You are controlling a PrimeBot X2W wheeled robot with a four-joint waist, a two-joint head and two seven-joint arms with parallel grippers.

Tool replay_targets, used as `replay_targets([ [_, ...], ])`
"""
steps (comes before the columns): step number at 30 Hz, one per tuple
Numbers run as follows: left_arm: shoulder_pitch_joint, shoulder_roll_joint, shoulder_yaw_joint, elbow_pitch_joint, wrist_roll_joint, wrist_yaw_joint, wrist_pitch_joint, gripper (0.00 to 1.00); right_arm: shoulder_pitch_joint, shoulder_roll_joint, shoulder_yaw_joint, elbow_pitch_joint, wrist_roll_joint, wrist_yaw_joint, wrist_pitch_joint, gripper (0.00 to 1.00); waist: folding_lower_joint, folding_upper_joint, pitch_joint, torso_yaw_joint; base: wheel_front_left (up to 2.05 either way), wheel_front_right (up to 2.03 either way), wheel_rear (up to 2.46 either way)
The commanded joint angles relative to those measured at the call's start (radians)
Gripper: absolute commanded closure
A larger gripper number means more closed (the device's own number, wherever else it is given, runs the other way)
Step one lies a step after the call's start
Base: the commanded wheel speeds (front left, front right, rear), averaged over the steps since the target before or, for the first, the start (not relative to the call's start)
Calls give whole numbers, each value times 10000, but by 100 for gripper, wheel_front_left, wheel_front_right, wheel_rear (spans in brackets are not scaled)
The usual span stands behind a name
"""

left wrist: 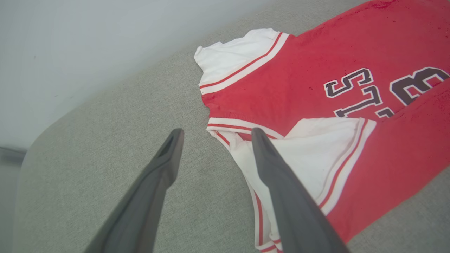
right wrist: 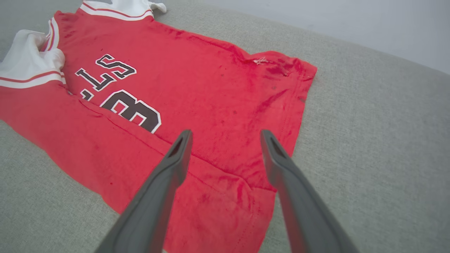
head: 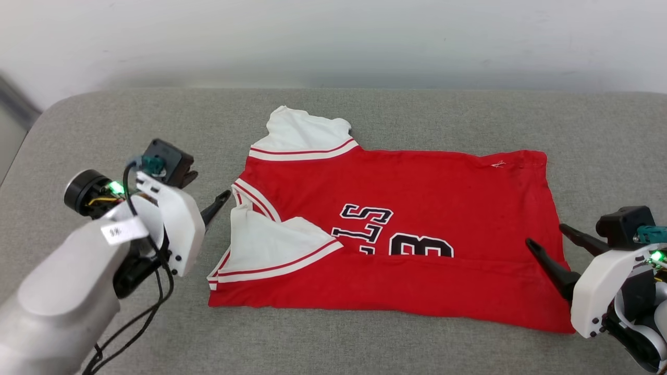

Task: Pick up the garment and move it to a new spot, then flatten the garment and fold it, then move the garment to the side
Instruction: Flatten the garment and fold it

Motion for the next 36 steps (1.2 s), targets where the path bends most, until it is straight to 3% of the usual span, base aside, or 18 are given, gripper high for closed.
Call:
replay_targets([
  [1, -294, 248, -254, -345, -570, 6, 1030, 0, 148, 78, -103, -130, -85, -4, 81, 0, 1, 0, 14, -21, 0, 0, 0],
  [8, -585, 849, -889, -1032, -2699, 4, 4538, 0, 175, 199, -204, -474, -249, -4, 415, 0, 1, 0, 74, -203, 0, 0, 0],
  [14, -485, 930, -1196, -901, -3795, 34, 6366, 0, 147, 270, -293, -635, -299, -4, 624, 0, 1, 0, 241, -450, 0, 0, 0],
  [19, -362, 577, -1425, -145, -3982, 288, 6973, 0, -42, 359, -198, -711, -307, -4, 808, 0, 1, 0, 522, -669, 0, 0, 0],
  [27, 139, 82, -2128, 944, -3843, 152, 7137, 0, -416, 462, 25, -631, -287, -4, 822, 0, 1, 0, 840, -931, 0, 0, 0],
  [28, 170, 38, -2206, 1035, -3857, 114, 7181, 100, -472, 416, 6, -608, -307, -4, 795, 0, 1, 0, 834, -925, 0, 0, 0],
  [36, -211, 208, -2444, 675, -3704, 7, 6251, 100, -1205, -220, 140, -1021, -109, -4, 1353, 0, 1, 0, 355, -797, 0, 0, 0],
])
